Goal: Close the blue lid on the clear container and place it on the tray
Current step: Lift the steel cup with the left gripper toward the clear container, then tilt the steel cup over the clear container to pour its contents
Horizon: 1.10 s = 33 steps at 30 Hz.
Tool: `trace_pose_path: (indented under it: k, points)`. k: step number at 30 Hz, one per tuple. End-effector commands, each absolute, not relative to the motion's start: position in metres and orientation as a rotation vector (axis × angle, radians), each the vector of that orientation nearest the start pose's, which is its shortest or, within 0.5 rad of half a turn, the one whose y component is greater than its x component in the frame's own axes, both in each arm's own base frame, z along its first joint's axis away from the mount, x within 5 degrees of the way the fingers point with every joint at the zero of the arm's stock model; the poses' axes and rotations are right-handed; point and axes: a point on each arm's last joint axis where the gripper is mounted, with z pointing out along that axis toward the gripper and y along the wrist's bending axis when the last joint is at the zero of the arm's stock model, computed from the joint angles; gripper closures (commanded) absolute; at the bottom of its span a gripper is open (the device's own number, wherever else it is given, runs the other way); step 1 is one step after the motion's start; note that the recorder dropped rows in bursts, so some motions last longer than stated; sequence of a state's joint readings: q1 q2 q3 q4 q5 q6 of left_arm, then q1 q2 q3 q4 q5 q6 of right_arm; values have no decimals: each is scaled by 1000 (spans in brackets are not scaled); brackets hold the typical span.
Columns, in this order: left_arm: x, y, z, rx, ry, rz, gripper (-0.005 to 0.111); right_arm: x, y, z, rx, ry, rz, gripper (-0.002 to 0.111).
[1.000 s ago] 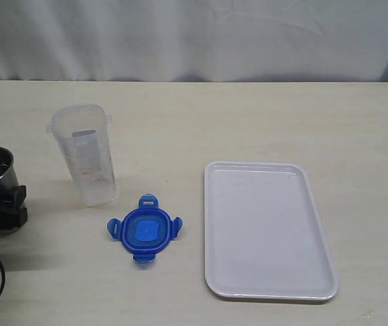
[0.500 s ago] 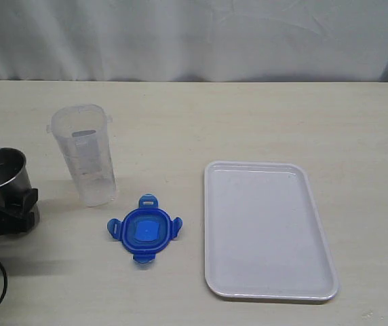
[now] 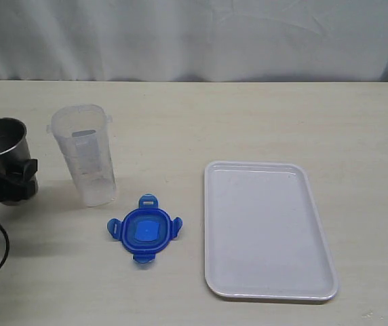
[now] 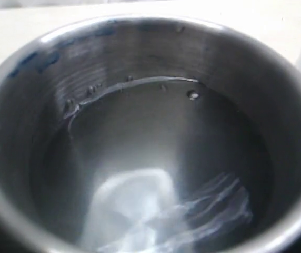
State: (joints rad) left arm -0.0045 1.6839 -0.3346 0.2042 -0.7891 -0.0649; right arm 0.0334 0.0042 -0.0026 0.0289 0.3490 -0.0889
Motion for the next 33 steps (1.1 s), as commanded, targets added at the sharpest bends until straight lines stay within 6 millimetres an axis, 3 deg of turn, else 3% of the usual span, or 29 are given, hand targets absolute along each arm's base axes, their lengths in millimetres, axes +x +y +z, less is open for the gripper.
trace_pose_path:
  k: [1, 18, 21, 25, 33]
  points:
    - [265, -17, 146, 195, 1907, -98, 107, 53, 3, 182, -103, 1826, -17, 104]
    - [314, -21, 183, 320, 1830, -58, 107, 53, 3, 182, -103, 1826, -17, 104]
    - [316, -24, 185, 369, 1822, -64, 107, 53, 3, 182, -103, 1826, -17, 104]
    - [314, -31, 185, 560, 1779, -29, 107, 53, 3, 182, -103, 1826, -17, 104]
    - [314, -32, 186, 592, 1746, -10, 107, 53, 3, 182, -103, 1826, -17, 104]
